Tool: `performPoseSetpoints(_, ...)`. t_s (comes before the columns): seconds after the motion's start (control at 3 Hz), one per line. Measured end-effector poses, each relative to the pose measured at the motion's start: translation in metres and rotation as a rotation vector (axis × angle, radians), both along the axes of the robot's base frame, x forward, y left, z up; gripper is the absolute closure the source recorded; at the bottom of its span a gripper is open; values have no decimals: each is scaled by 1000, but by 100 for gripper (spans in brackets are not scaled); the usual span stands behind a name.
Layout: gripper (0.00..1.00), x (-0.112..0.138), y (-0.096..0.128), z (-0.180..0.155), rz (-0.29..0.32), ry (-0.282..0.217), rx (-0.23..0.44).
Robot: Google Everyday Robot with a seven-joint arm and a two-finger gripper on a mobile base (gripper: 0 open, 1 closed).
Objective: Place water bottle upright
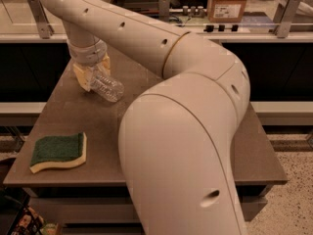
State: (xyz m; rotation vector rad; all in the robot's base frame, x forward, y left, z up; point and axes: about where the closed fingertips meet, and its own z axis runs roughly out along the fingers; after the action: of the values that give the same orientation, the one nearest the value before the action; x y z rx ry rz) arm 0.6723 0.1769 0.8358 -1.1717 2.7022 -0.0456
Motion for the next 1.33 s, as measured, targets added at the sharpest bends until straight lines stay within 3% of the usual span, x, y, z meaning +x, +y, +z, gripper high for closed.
performPoseSetpoints(0.33,88,1,2,-3,2,-2,3)
performPoseSetpoints(0.67,100,2,3,-3,3,-3,5)
performPoseSetpoints(1.0,100,4,3,-4,5,-16,18)
performPoseSetpoints(1.33,100,5,-7,3,-4,-64,64)
